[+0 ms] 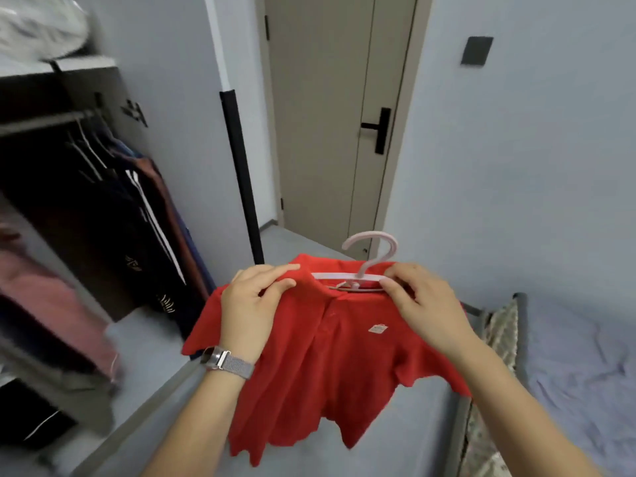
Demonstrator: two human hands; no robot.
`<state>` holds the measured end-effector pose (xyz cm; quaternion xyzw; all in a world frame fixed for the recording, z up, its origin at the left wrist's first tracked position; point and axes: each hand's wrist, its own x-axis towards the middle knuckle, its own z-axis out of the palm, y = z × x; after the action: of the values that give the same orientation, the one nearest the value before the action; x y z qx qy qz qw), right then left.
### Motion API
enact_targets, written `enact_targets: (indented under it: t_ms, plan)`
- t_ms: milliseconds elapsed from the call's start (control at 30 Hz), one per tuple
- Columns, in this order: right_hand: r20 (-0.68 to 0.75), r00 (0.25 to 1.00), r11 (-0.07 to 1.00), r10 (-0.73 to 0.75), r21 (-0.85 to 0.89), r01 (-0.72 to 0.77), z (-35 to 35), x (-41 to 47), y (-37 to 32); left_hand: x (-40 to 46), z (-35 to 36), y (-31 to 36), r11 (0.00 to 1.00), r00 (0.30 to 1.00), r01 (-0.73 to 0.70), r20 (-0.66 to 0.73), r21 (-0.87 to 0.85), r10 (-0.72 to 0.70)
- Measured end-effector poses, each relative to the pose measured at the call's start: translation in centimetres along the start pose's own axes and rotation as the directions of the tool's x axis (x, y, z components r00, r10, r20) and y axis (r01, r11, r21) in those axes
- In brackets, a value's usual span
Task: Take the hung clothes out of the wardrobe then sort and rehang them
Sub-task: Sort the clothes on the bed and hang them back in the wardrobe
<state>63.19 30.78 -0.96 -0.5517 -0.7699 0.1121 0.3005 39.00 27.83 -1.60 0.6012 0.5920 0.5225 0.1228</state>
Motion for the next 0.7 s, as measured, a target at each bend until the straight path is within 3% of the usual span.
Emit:
enact_targets:
  t_ms: [167,300,467,600,700]
  plan:
    - [0.132,0.988,0.996,-0.085,0.050,0.079,2.2,2.8,-1.3,-0.4,-1.7,-2.8,0.988,0.983,0.152,-0.108,0.037,-0.147]
    - [0.352,0.918,0.961,-0.182,0.259,0.091,4.3,4.9,-3.2,-0.6,-5.0,-5.8,0.960,0.943,0.276,-0.204,0.034,-0.264]
    - [0.498,0.825,0.961,-0.267,0.201,0.190,10.1,8.6,-7.2,0.2,-11.1,-9.6,0.925,0.882,0.376,-0.328,0.058,-0.338]
    - [0.622,0.756,0.932,-0.205,0.361,-0.045,15.3,11.1,-12.5,2.2,-15.2,-13.5,0.900,0.911,0.379,-0.258,0.216,-0.322]
    - [0.641,0.765,0.912,-0.059,0.347,-0.220,20.1,13.6,-15.9,4.0,-18.5,-17.3,0.858,0.908,0.405,-0.251,0.315,-0.336]
